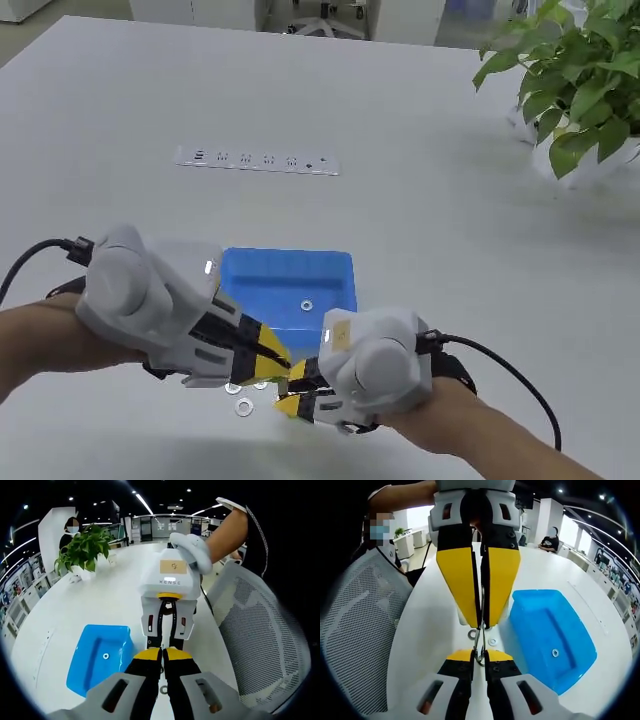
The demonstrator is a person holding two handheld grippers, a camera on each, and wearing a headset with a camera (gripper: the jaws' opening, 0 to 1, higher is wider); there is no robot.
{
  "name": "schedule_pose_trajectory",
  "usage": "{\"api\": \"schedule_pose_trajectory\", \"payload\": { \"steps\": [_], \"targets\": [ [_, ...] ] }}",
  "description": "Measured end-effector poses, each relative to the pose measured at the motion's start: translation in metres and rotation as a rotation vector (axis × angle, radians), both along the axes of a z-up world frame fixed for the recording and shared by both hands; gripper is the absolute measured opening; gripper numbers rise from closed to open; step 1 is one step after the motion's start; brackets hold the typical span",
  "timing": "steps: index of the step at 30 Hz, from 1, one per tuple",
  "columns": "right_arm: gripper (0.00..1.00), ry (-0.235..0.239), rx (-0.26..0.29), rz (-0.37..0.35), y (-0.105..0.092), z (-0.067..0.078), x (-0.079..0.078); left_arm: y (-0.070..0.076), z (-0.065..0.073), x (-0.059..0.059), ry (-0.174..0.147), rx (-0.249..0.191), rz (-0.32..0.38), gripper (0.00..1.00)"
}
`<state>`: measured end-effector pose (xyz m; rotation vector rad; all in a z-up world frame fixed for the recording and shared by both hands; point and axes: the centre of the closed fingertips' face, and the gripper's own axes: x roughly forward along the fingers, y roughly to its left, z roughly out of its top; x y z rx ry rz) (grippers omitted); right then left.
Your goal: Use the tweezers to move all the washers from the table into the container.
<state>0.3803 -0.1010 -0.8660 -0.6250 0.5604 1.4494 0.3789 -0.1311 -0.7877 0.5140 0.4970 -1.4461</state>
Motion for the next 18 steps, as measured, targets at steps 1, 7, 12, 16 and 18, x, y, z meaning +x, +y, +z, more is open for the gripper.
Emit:
{"api": "schedule_pose_trajectory", "payload": {
  "steps": [1,7,12,16,18],
  "targets": [
    [0.10,-0.001,0.000,-0.001,0.000,0.000,0.000,0.000,0.000,0.000,-0.001,0.001,-0.001,0.06],
    [0.10,0.001,0.003,-0.005,-0.001,0.003,0.000,-0.001,0.003,0.000,-0.004,-0.002,0.002,0.06],
    [0.10,-0.005,0.003,-0.004,-0.001,0.008,0.000,0.000,0.007,0.000,-0.006,0.000,0.003,0.06],
    [0.10,-0.008,0.007,-0.006,0.000,0.014,0.000,0.001,0.013,0.001,-0.006,0.000,0.008,0.06],
    [0.10,-0.013,0.010,-0.006,0.001,0.017,0.000,0.001,0.017,0.000,-0.009,-0.005,0.008,0.06]
  ]
}}
